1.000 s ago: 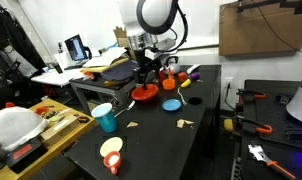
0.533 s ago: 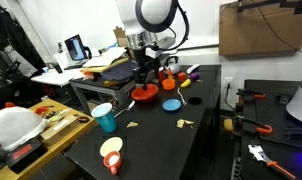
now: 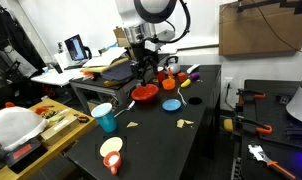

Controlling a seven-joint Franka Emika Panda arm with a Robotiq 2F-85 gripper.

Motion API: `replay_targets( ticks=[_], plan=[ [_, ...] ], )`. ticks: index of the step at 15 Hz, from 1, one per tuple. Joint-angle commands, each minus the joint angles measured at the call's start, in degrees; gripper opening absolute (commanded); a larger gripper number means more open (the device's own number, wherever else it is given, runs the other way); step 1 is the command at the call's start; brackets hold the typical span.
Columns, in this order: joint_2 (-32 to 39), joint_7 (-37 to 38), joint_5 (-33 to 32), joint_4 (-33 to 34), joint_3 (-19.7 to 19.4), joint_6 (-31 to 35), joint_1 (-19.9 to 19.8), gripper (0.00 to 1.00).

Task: Pick up the silver fork and put it on the table to the right of the blue plate

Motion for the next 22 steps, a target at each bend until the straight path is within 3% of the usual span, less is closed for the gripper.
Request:
replay_targets(
  ticks=[1,12,22],
  plan=[
    [-3.0,-2.8,1.6,0.5,1.2,-4.4,-1.0,1.00],
    [-5.7,-3.9,1.8,3.9,1.5,-11.7,-1.7,1.00],
    [-6.8,-12.4,8.2,9.4,0.9,-18.7,-4.1,1.00]
  ],
)
